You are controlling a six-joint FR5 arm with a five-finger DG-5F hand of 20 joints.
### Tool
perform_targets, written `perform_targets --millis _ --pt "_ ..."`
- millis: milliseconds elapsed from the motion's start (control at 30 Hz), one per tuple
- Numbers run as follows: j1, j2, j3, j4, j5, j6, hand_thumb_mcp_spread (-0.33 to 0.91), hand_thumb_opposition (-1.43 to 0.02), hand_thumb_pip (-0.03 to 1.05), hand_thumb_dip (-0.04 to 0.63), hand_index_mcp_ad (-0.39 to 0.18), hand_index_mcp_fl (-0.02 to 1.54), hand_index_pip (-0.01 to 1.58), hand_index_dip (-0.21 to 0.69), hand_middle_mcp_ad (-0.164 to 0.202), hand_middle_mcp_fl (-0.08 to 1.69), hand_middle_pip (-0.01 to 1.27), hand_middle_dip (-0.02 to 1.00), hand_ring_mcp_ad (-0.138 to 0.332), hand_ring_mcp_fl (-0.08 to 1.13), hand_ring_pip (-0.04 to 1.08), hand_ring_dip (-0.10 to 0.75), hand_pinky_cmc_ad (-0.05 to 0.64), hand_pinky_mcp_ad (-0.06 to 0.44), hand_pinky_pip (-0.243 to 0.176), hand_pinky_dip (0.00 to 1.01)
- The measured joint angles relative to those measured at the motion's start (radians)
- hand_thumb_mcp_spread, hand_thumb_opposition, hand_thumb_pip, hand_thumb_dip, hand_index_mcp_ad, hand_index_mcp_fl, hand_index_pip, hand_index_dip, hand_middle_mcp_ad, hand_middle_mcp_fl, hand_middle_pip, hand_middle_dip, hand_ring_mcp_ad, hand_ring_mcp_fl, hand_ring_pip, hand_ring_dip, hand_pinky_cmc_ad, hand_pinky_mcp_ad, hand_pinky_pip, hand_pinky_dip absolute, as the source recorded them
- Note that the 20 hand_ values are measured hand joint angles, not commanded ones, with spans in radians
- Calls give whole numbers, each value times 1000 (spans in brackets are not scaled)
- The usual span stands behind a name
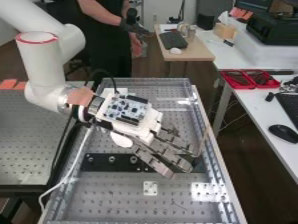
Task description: Grab the drill bit and place it in the clear container
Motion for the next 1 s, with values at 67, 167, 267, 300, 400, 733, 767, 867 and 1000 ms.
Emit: perform_targets --millis 67,167,267,300,400,733,767,867,1000 --pt "0 -14 9 0 -2 0 298 -848 646 225 2 206 1026 96 101 0 127 112 206 19 87 -31 262 265 -110 227" --pt "0 -41 26 2 -10 -2 309 -867 646 237 -2 239 1079 94 101 0 127 112 197 19 87 -31 258 265 -110 227" --pt "-1 -58 38 7 -12 -2 304 -867 646 236 -5 241 1089 87 99 0 127 112 197 19 87 -31 257 264 -110 227" --pt "-2 -62 40 8 -12 0 323 -867 646 236 -7 248 1107 87 99 0 126 112 194 19 86 -31 257 265 -110 227" --pt "-6 -77 51 17 -13 7 319 -864 646 236 -24 244 1183 87 99 0 127 127 194 19 87 -31 257 265 -110 223" --pt "-20 -107 67 44 -14 24 372 -864 646 253 -21 250 1395 98 98 19 131 140 197 19 87 -33 229 199 -110 202" --pt "-21 -111 69 45 -17 24 368 -864 646 253 -21 246 1408 94 101 37 127 140 197 19 87 -33 230 201 -110 202" --pt "-22 -120 73 48 -19 25 386 -864 646 253 -21 243 1428 126 98 37 126 143 197 19 87 -30 220 202 -110 194" --pt "-24 -129 78 52 -23 29 391 -874 646 253 -30 258 1422 126 98 37 129 155 194 19 87 -30 215 199 -110 185"
